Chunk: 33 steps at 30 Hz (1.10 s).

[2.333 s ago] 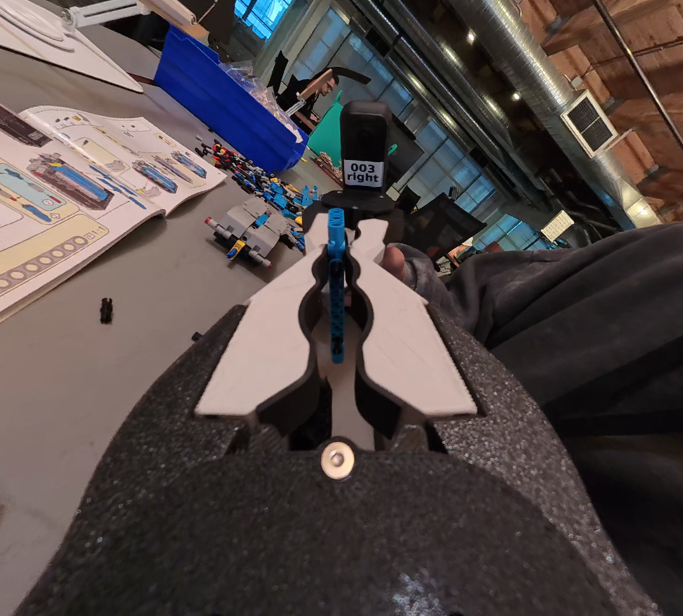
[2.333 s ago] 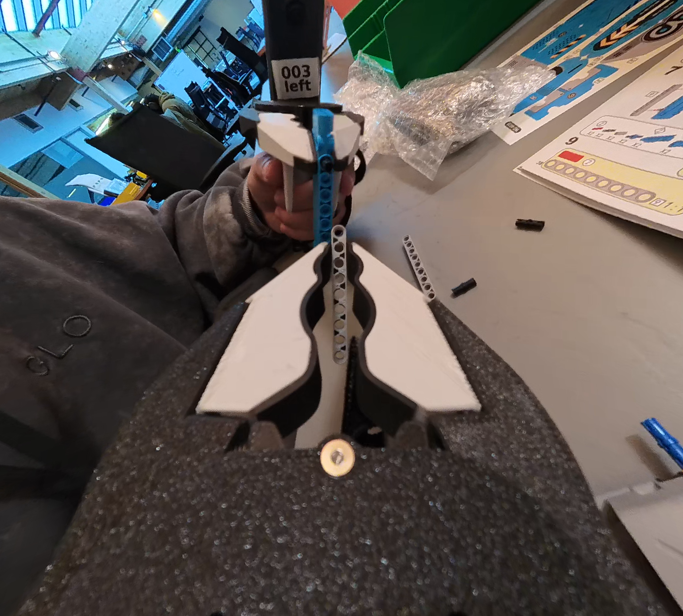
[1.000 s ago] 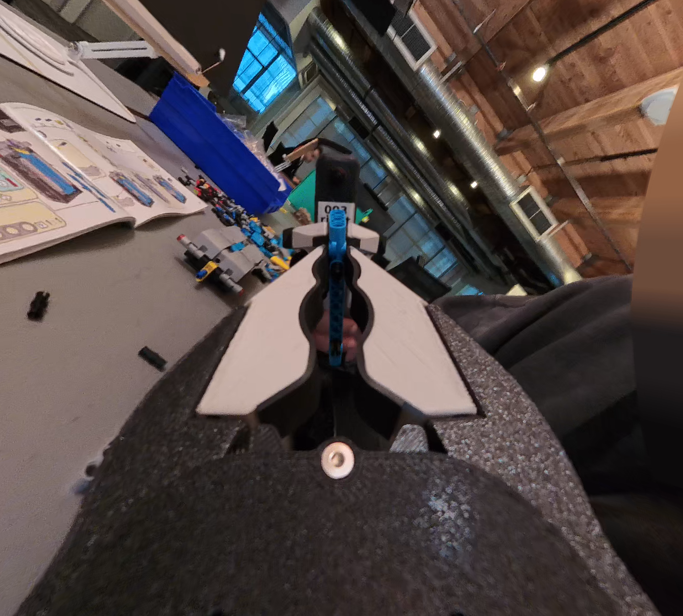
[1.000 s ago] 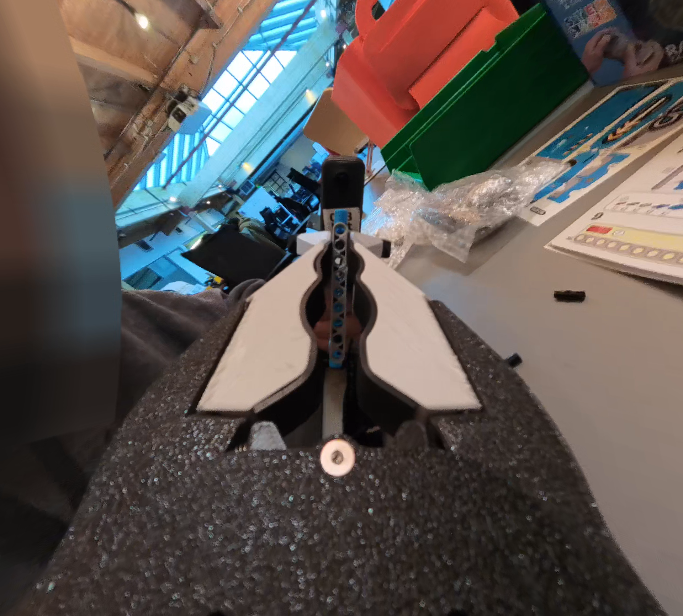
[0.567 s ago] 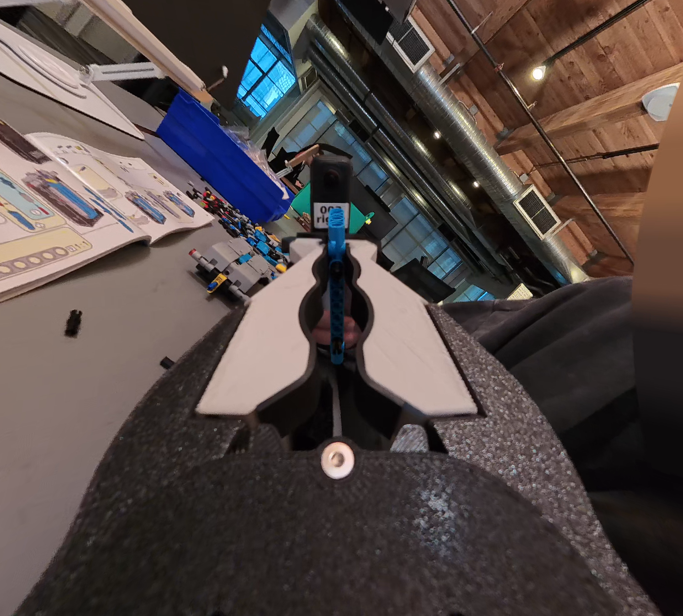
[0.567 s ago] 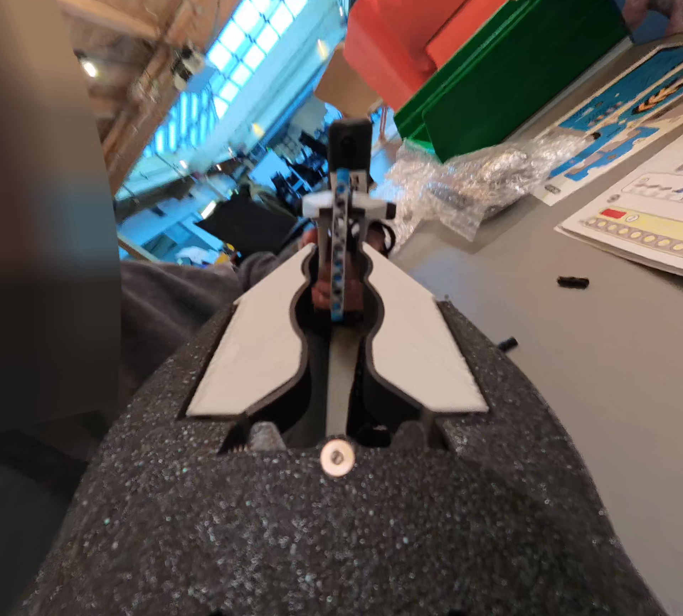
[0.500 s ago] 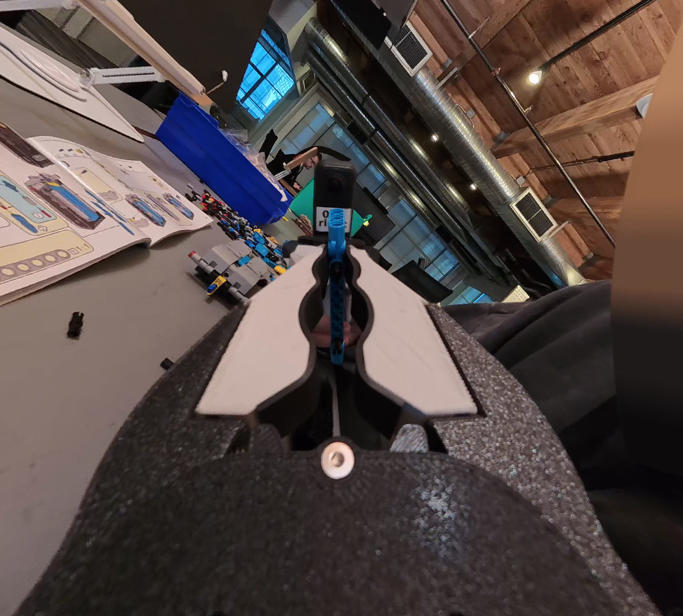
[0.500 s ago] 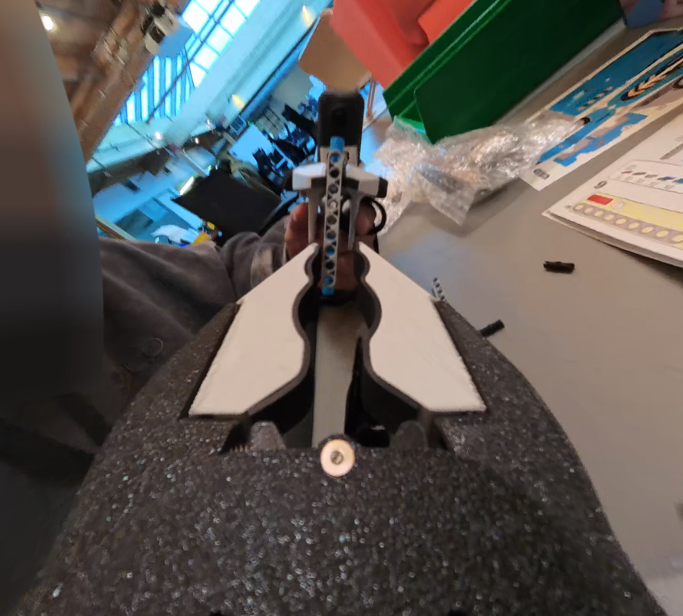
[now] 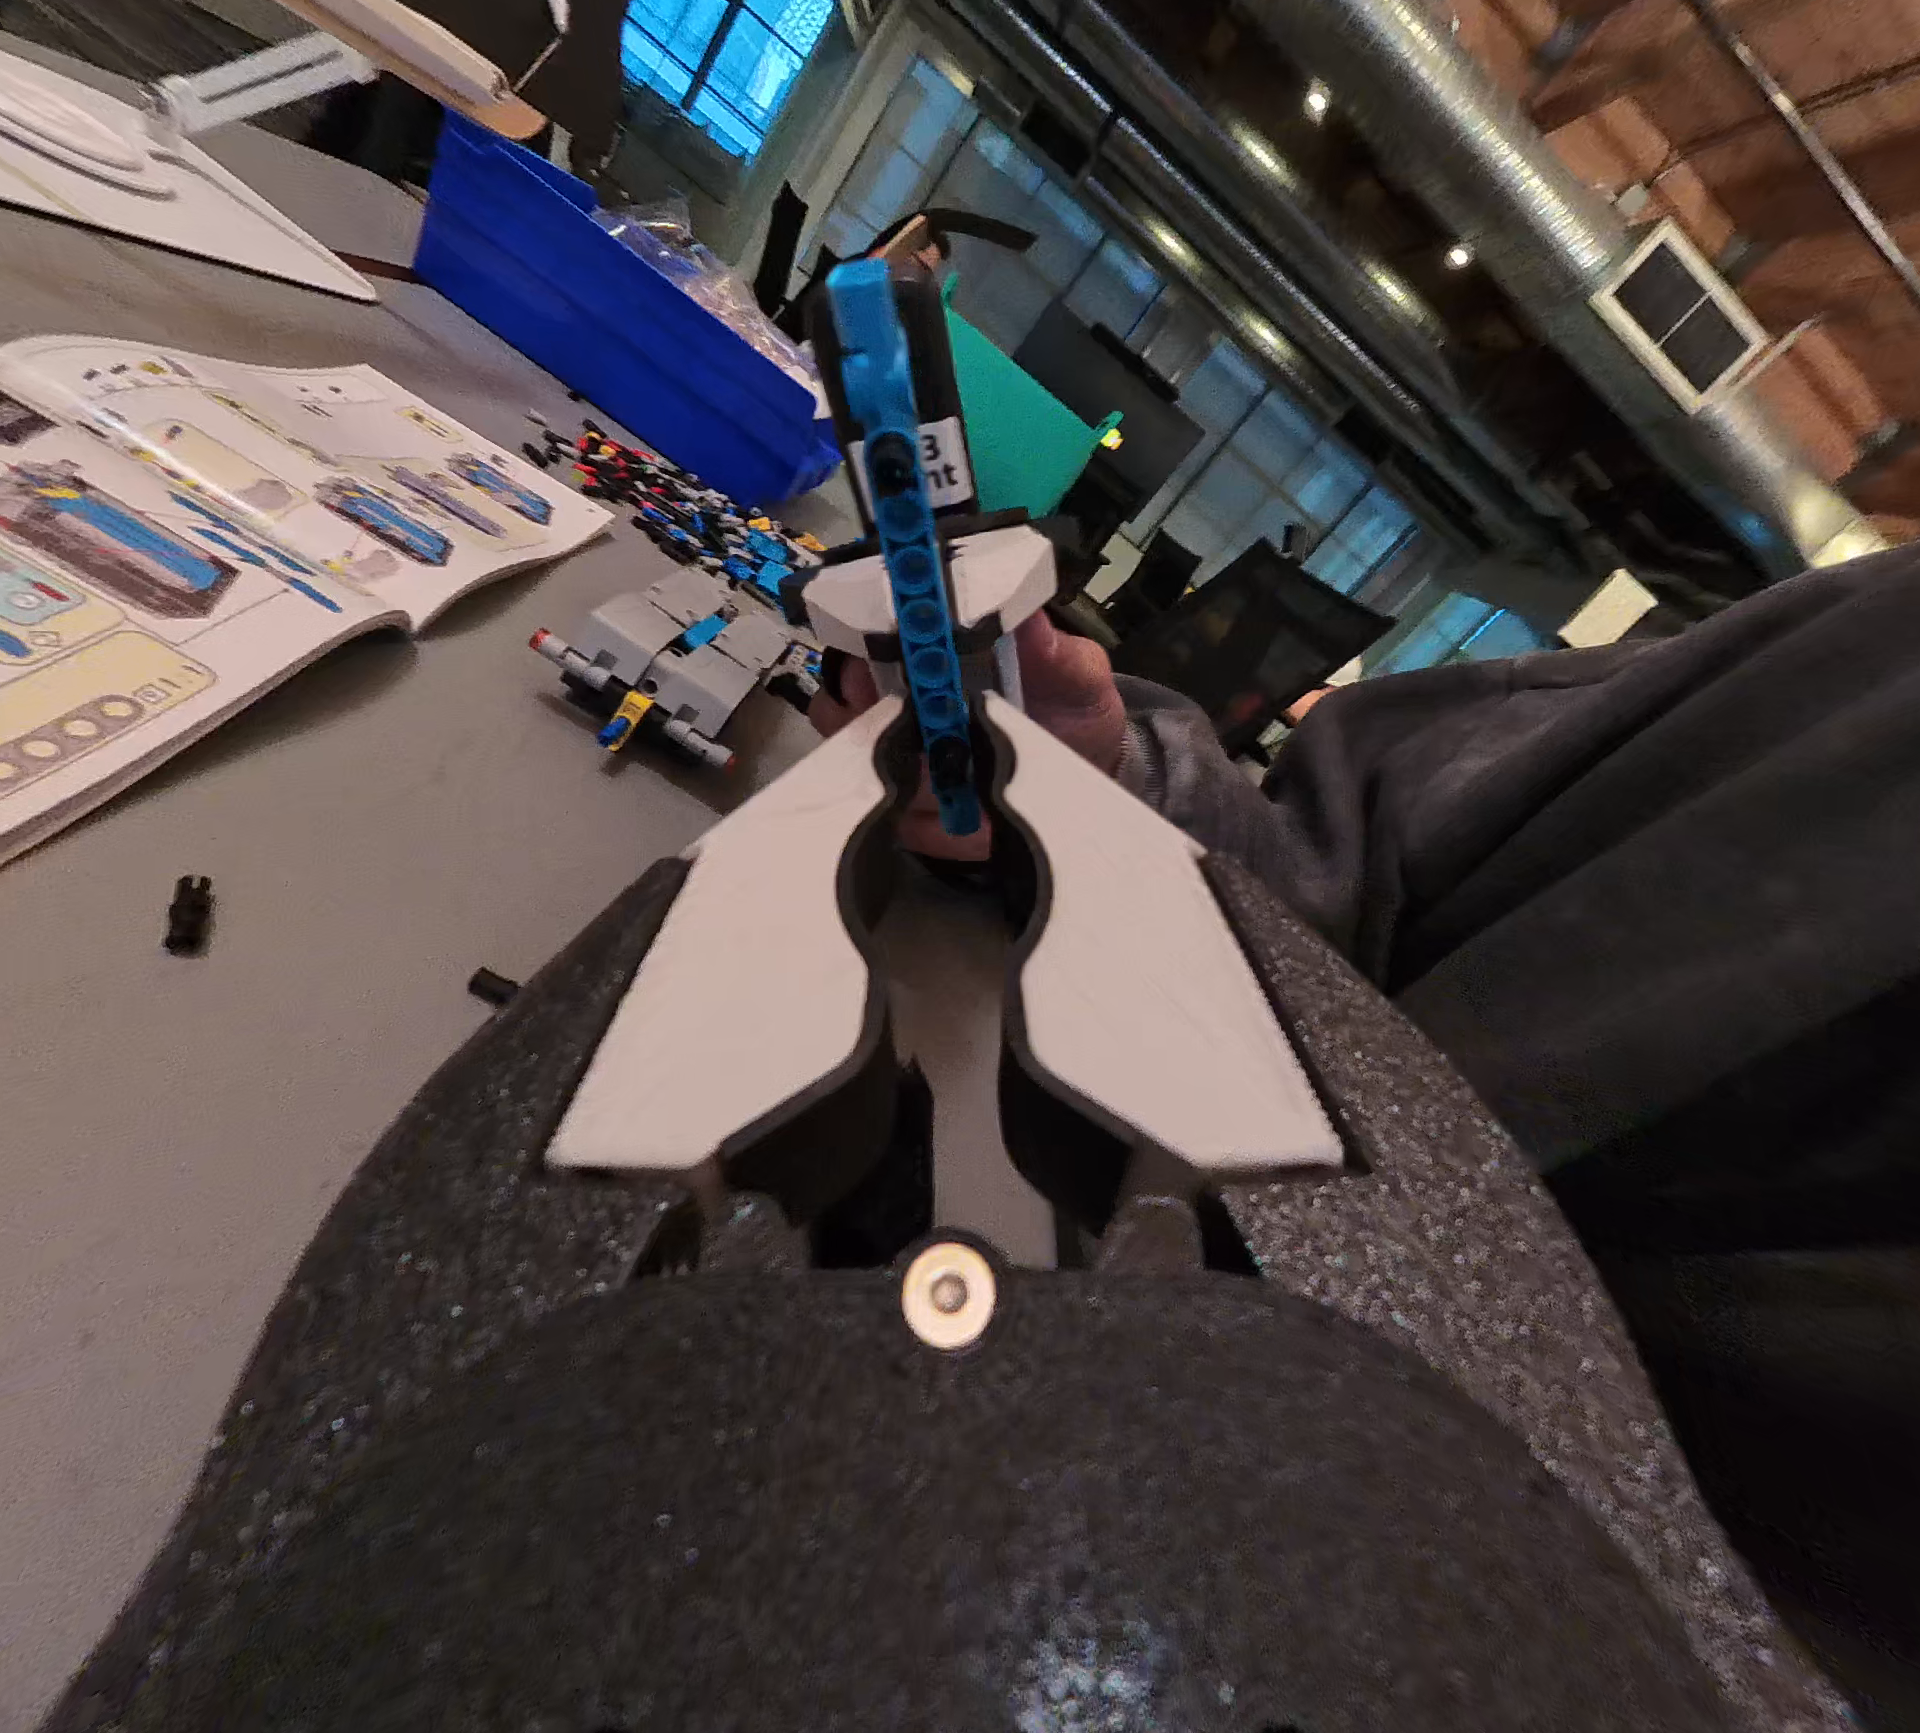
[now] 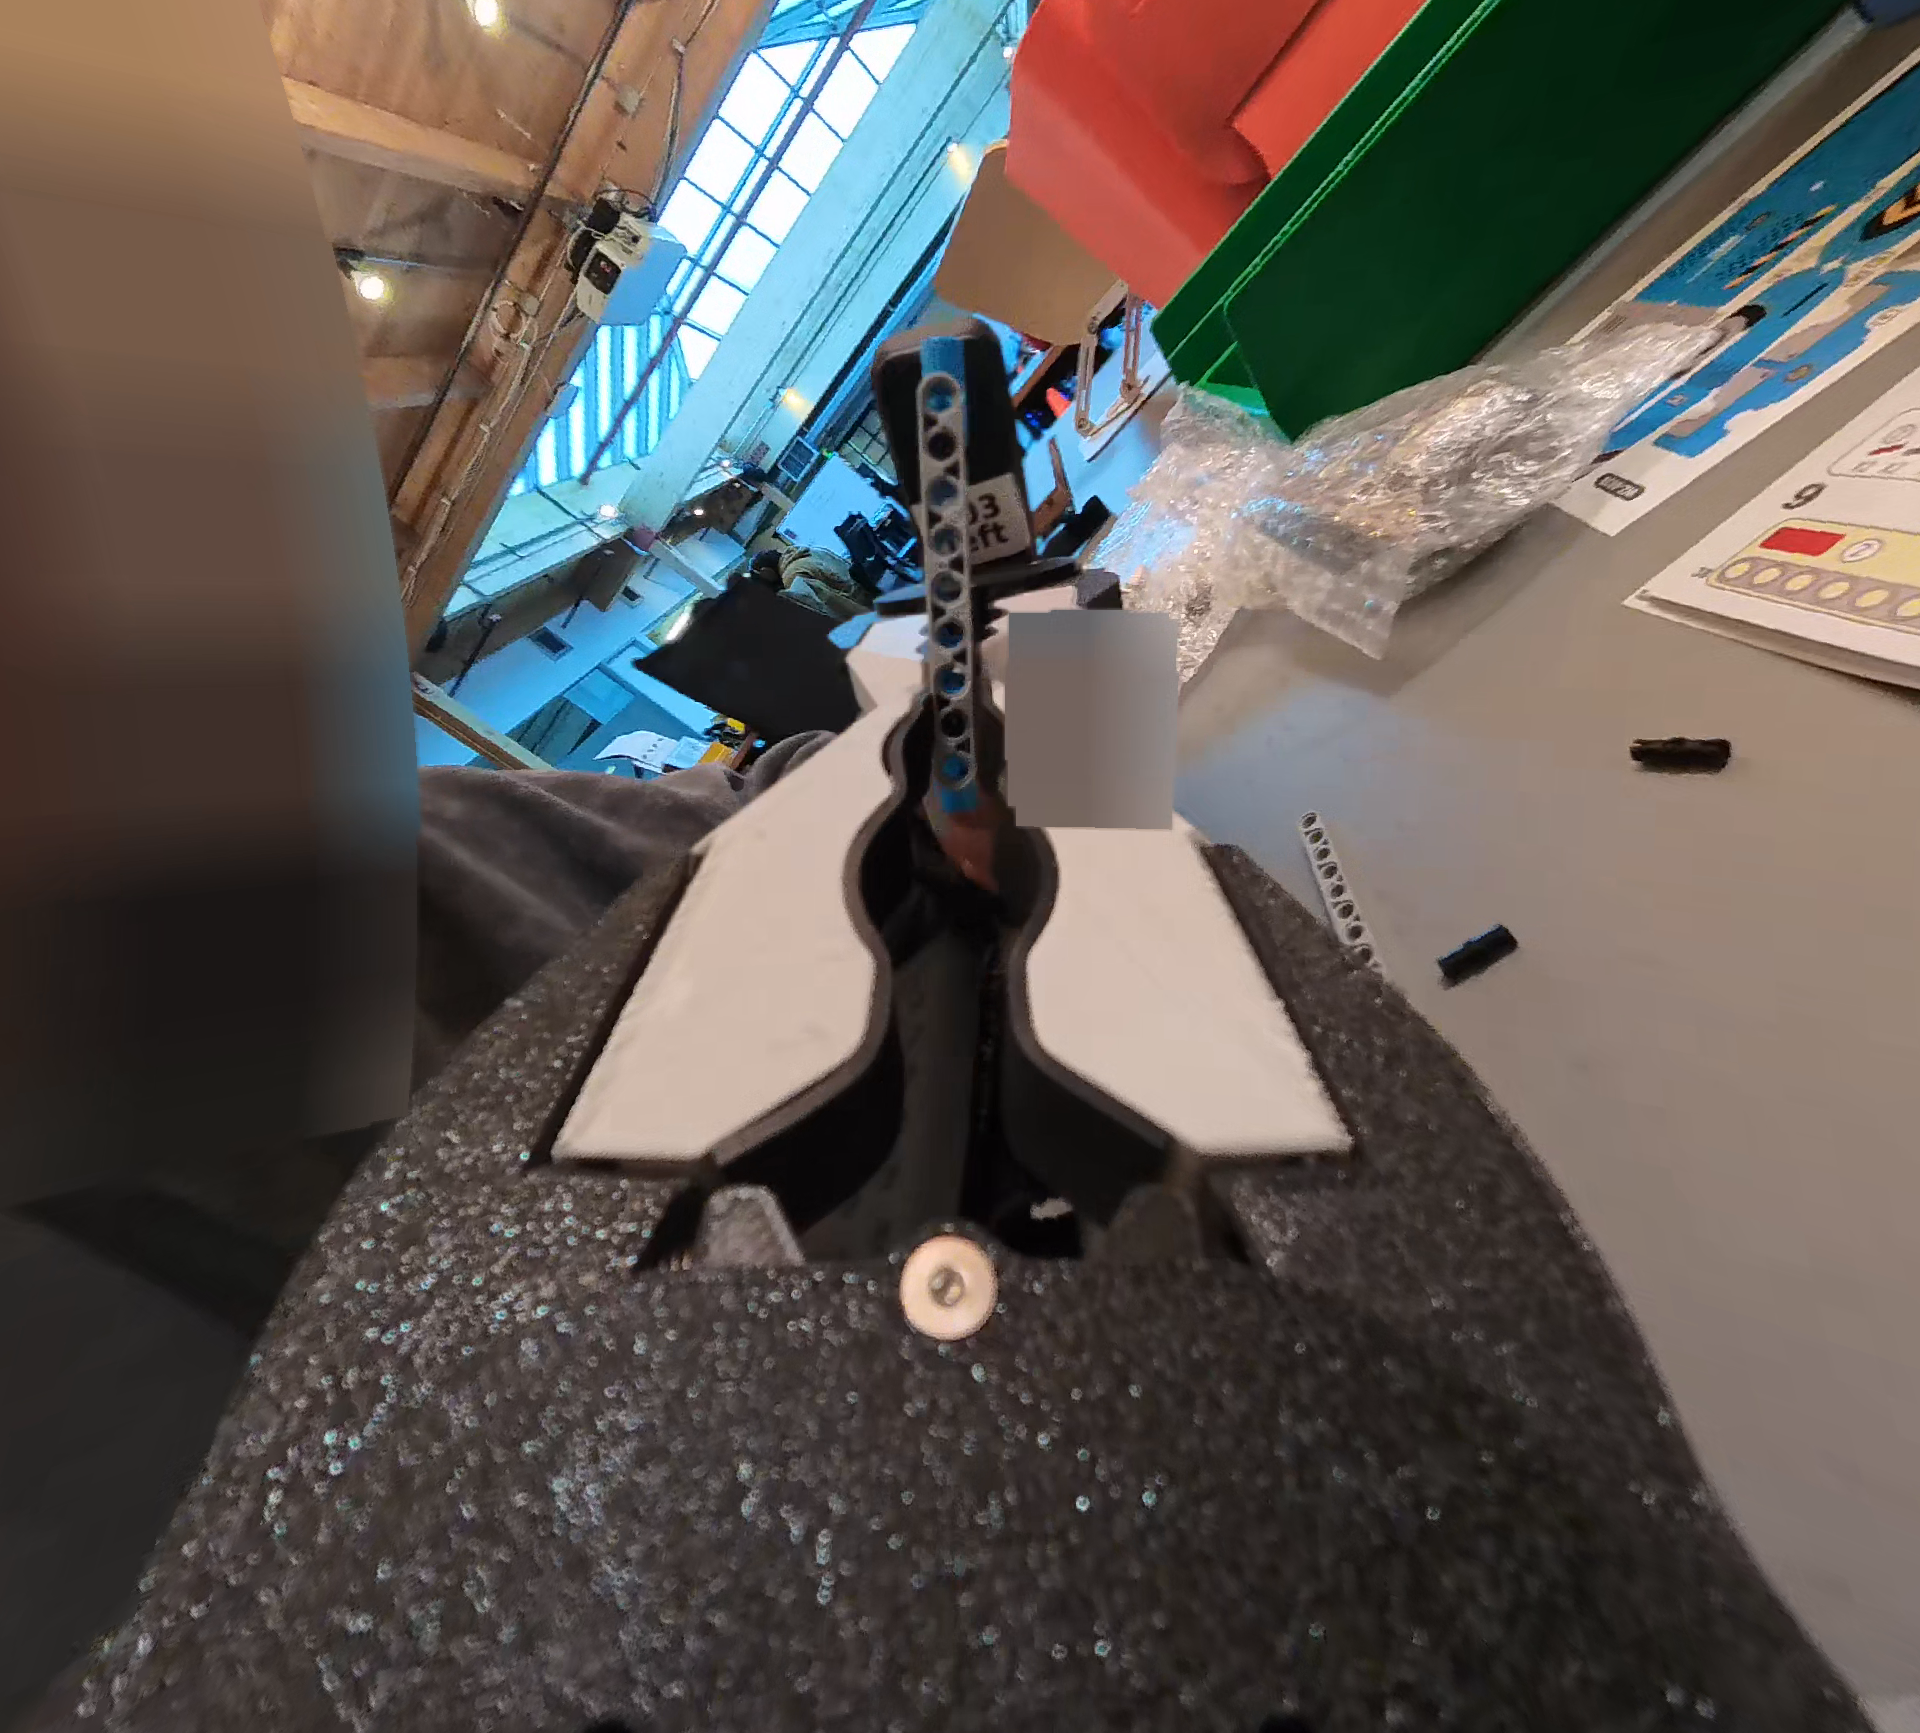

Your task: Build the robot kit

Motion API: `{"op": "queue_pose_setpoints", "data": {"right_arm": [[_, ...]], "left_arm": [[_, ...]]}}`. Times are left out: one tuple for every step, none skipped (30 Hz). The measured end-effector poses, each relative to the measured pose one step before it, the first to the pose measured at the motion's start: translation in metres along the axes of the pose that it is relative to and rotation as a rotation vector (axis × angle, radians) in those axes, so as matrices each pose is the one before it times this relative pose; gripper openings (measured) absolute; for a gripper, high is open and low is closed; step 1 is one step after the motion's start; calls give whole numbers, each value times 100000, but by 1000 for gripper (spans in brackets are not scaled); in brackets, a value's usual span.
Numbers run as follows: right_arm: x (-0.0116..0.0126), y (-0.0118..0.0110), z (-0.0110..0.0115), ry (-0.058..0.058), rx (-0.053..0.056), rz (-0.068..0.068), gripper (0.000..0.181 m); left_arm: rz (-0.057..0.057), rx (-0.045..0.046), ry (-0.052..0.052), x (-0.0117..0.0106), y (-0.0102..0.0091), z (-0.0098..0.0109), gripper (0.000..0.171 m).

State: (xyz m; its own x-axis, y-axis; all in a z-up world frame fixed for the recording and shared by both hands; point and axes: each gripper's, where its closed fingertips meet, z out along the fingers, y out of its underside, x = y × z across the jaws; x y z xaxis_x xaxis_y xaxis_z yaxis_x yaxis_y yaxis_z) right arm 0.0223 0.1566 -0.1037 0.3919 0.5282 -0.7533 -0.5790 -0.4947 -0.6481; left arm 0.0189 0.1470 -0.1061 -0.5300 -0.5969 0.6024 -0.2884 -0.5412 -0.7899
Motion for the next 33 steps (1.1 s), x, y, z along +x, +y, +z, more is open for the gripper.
{"op": "queue_pose_setpoints", "data": {"right_arm": [[51,1,29,1602,-319,-2047,6],[-38,8,59,1034,-675,-1881,6],[-200,-12,27,-282,-655,-1492,7],[-156,37,-65,-654,-1186,-260,8],[-49,186,-114,-218,-2068,-69,12],[-63,166,-96,301,-1362,-1161,7],[-5,97,-61,1084,-662,-2105,7],[-89,51,-27,816,-577,-1823,6],[-9,28,-24,830,-606,-1551,6],[94,39,3,620,-440,44,6],[155,50,5,62,6,1565,6],[161,139,0,257,-402,1139,6],[51,102,6,-56,8,714,6],[18,76,-9,-583,237,1061,6],[71,73,-52,-405,-110,1373,6],[190,-43,-49,509,927,1056,6],[-41,-96,3,-708,1552,1211,6],[-211,38,27,-1797,431,1403,6],[63,-44,22,388,944,25,6],[59,-94,-25,-136,1115,865,6],[-183,-58,0,-1967,683,1759,6],[134,-83,69,1099,1574,221,6],[197,64,36,1706,117,-528,6],[15,92,5,-84,-810,344,6],[56,-115,22,-92,1061,803,6],[-154,-131,-34,-1562,901,1234,6],[-188,10,-81,-1317,-582,81,6],[-58,2,-5,450,438,-1142,6],[-72,-27,0,-321,427,306,6],[158,28,-68,751,-1203,15,6],[327,63,-40,3034,-2000,-2849,6],[107,197,27,2764,-2842,-5245,6],[206,298,8,3995,-4121,-6994,6]], "left_arm": [[-177,-328,-548,-98,21,-17,6],[-1360,18,805,2,-45,-75,6],[-1238,623,1432,118,-59,-72,5],[-482,676,712,88,-70,-50,5],[213,-235,72,14,7,-26,5],[205,-225,153,102,10,15,5],[87,-366,271,43,68,14,5],[-177,77,541,73,55,8,5],[-122,-117,-95,0,38,17,5],[167,253,-399,-107,25,-51,5],[30,309,-889,-138,42,-31,5],[44,-226,-525,-144,92,-26,5],[-312,205,160,-38,80,-25,5],[116,-162,-62,-6,63,24,5],[638,-274,-889,-94,84,48,5],[38,564,-1129,-169,-5,61,5],[-1462,1200,1089,78,-63,19,4],[-1391,574,1513,164,-14,-7,4],[-306,946,-704,-108,-50,12,4],[-656,931,-34,5,-45,47,5],[-1259,819,1133,138,-84,21,5],[-383,831,-1053,-181,-73,-54,5],[-741,373,-232,-110,47,-47,4],[-1407,530,569,-22,32,-16,4],[-660,1559,268,-37,-118,17,5],[-976,921,1104,132,-93,104,4],[56,-79,804,162,22,94,5],[1479,-64,-587,38,-12,12,4],[2365,-618,-1265,56,19,34,5],[2622,-1721,-2985,-209,68,34,5],[2484,-2768,-1939,-239,114,-36,5],[16,-3532,754,-39,128,-85,4],[323,-3245,-628,-199,313,-45,4]]}}
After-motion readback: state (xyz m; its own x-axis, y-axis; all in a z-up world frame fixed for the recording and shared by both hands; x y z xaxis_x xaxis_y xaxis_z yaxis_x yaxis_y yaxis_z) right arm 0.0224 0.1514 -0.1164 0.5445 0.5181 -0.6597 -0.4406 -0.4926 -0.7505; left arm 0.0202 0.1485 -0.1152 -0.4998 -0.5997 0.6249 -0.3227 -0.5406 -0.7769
